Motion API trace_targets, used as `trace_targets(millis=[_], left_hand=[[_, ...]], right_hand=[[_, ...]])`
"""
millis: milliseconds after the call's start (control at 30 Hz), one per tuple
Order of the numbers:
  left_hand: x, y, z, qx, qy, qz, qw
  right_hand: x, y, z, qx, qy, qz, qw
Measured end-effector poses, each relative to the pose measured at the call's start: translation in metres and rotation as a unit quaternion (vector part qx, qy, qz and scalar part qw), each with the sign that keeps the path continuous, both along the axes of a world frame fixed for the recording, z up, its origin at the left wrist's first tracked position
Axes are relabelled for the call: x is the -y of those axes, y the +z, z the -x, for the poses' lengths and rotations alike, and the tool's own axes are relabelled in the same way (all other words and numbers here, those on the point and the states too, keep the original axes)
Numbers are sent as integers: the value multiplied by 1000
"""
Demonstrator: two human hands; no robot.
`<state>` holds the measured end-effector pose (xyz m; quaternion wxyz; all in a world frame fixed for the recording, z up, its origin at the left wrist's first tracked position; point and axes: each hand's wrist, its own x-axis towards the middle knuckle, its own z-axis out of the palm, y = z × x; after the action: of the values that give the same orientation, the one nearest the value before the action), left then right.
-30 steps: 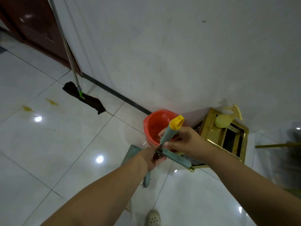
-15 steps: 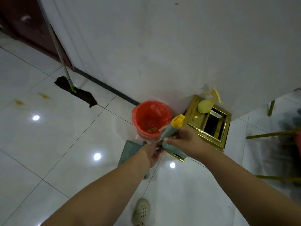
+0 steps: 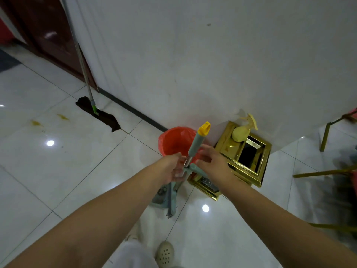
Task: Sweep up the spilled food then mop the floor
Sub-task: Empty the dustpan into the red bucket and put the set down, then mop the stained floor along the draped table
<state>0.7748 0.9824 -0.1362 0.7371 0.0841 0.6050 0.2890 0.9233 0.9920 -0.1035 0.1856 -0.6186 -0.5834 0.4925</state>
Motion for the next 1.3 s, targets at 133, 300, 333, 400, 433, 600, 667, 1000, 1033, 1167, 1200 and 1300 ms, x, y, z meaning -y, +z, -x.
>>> trace_targets(millis=[133,300,333,400,433,600,667,1000,1033,1167,1200,1300], left_hand=[[-3,12,34,-10,8,-35,999],[-6,16,99,-10,38,-64,997],[-8,17,112,-4,49,-70,996],[-11,18,143,1,70,-72,995],[-13,18,160,2,82,-72,994],[-23,27,267,-18,129,-73,989],[-26,31,318,-47,155,-71,984],[-61,34,530,-172,282,-21,944],[-68,32,540,-170,291,-17,941],[-107,25,572,-149,327,-11,933],[-118,24,579,-146,334,-10,931],[-160,22,603,-139,353,-15,925]], right_hand=[[21,-8,12,-37,-136,140,980],[29,-3,72,-88,-123,227,962],[26,0,89,-83,-112,225,964],[16,4,126,-79,-95,214,969],[9,6,145,-86,-91,208,970],[-34,10,255,-114,-125,185,968],[-55,9,301,-102,-124,180,971],[-144,5,457,-138,-112,182,967],[-154,4,467,-141,-113,183,966],[-205,1,508,-145,-110,196,963],[-220,0,520,-146,-103,199,964],[-270,1,557,-147,-72,201,966]])
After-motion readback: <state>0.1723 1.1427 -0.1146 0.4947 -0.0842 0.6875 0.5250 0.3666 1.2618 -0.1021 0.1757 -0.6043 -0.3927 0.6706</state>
